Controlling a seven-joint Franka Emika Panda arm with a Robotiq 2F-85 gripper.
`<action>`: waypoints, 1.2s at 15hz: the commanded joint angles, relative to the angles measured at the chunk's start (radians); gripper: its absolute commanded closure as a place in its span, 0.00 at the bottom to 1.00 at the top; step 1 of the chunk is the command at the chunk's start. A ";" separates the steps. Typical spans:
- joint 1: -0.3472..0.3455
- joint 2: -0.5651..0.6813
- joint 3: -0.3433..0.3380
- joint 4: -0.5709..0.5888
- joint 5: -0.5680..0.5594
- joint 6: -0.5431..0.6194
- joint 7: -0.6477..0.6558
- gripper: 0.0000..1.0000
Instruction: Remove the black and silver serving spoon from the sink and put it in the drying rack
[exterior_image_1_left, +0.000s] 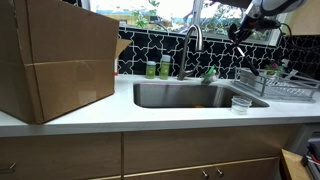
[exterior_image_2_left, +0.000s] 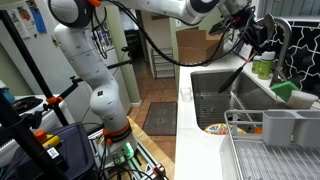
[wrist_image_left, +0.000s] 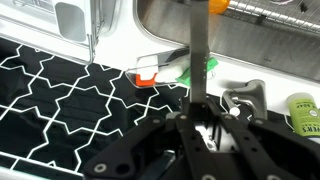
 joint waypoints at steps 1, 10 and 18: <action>-0.010 0.004 -0.031 0.047 0.019 0.004 -0.009 0.95; -0.095 0.047 -0.115 0.111 -0.026 0.228 0.035 0.95; -0.132 0.087 -0.143 0.104 -0.041 0.295 0.033 0.95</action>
